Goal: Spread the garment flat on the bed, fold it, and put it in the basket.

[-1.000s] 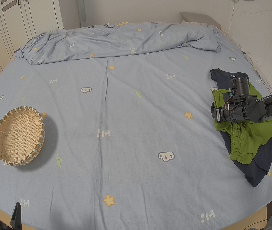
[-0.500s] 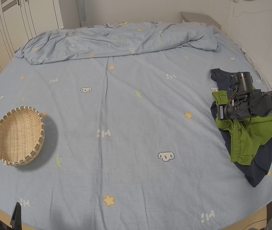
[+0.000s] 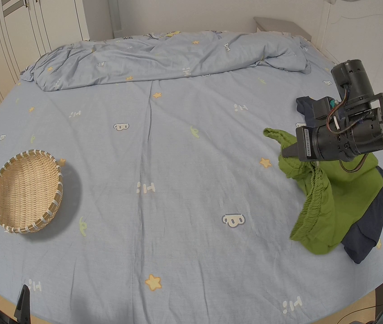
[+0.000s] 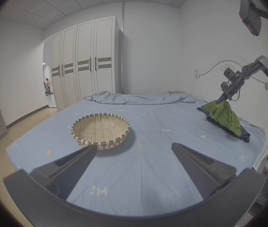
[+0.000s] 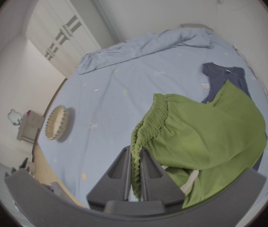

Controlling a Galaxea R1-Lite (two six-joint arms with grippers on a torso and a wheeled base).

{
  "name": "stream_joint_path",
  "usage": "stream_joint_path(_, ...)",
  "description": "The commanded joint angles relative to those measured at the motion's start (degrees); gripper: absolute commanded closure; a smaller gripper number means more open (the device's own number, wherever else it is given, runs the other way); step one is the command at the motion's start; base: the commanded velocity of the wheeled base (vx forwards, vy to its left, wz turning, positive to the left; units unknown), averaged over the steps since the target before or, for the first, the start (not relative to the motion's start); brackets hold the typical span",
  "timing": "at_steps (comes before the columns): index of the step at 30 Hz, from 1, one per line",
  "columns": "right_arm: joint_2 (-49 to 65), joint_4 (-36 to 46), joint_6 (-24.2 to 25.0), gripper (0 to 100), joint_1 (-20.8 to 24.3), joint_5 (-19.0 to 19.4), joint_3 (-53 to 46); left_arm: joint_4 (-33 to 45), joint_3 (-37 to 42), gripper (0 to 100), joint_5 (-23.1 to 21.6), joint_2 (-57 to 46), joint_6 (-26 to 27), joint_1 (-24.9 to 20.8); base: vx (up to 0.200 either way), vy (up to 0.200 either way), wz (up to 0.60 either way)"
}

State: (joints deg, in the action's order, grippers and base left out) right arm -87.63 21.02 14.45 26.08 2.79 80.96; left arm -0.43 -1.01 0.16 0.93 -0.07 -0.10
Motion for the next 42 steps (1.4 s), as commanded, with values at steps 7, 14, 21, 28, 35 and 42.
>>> stream_joint_path(7, 4.39, 2.45, 3.48, 100, 18.75, 0.9, 7.11, -0.01, 1.01, 0, 0.02, -0.93, -0.01, 0.01, 0.0, 0.0, 0.0)
stream_joint_path(14, 4.22, 1.4, 9.72, 100, 24.9, 1.34, 7.99, -0.01, 1.01, 0, 0.02, -0.93, -0.01, 0.01, 0.0, 0.0, 0.0)
stream_joint_path(21, 4.04, -25.41, 10.78, 100, 26.66, 7.58, -6.43, -0.01, 1.01, 0, 0.02, -0.93, -0.01, 0.01, 0.0, 0.0, 0.0)
stream_joint_path(28, -2.46, -27.26, 10.69, 100, 23.32, 7.93, -9.15, -0.01, 1.01, 0, 0.02, -0.93, -0.01, 0.01, 0.0, 0.0, 0.0)
stream_joint_path(35, -12.83, -32.27, 10.6, 100, 20.95, 8.99, -8.8, -0.01, 1.01, 0, 0.02, -0.93, -0.01, 0.01, 0.0, 0.0, 0.0)
stream_joint_path(42, -17.67, -37.01, 10.69, 100, 19.8, 12.68, -9.15, -0.01, 1.01, 0, 0.02, -0.93, -0.01, 0.01, 0.0, 0.0, 0.0)
